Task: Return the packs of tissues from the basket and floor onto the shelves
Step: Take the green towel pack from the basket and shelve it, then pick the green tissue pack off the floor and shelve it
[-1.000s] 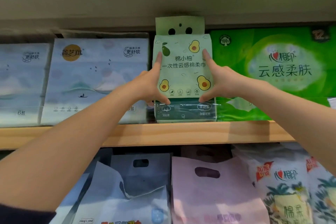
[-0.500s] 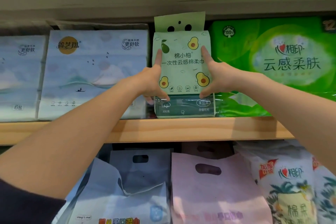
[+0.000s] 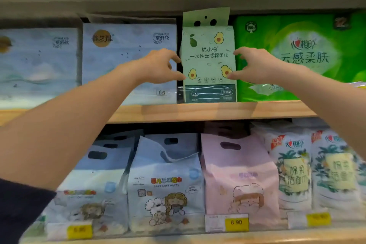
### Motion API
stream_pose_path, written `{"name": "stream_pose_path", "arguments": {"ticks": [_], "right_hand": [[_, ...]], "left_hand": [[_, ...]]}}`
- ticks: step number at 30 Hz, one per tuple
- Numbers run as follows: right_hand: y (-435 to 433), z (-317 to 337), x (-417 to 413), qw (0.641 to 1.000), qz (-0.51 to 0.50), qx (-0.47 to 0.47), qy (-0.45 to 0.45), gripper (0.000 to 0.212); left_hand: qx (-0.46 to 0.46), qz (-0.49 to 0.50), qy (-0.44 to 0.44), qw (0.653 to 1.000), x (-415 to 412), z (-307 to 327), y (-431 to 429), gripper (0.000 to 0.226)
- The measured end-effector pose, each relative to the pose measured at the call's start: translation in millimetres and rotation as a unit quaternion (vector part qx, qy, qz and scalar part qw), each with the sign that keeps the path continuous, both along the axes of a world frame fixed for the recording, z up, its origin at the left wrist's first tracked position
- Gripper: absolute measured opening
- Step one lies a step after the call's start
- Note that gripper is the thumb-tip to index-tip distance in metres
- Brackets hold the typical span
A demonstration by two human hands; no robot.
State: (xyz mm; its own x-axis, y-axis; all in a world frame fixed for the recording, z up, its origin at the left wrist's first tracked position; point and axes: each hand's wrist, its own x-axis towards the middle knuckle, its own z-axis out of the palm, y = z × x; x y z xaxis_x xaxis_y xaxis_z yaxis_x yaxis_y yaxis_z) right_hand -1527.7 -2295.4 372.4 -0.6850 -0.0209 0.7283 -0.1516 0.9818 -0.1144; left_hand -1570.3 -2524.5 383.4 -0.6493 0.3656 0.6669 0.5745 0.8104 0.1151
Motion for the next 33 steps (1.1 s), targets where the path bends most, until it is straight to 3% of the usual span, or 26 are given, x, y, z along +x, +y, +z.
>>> {"name": "stream_pose_path", "arguments": {"ticks": [9, 19, 25, 33], "right_hand": [[-83.2, -58.5, 60.5, 0.999, 0.044, -0.005, 0.008, 0.055], [-187.7, -169.2, 100.9, 0.979, 0.188, 0.033, -0.071, 0.048], [-244.6, -249.6, 135.4, 0.945, 0.293, 0.042, -0.138, 0.045], [-344.9, -363.7, 207.5, 0.863, 0.444, 0.076, -0.23, 0.036]], "left_hand": [[-0.028, -0.013, 0.009, 0.999, 71.9, -52.5, -93.1, 0.043], [-0.046, 0.115, -0.027, 0.992, 160.3, -185.6, -231.2, 0.037], [-0.038, 0.212, -0.105, 0.971, 261.4, -281.3, -301.8, 0.04], [-0.073, 0.373, -0.203, 0.902, 430.9, -383.3, -365.8, 0.043]]}}
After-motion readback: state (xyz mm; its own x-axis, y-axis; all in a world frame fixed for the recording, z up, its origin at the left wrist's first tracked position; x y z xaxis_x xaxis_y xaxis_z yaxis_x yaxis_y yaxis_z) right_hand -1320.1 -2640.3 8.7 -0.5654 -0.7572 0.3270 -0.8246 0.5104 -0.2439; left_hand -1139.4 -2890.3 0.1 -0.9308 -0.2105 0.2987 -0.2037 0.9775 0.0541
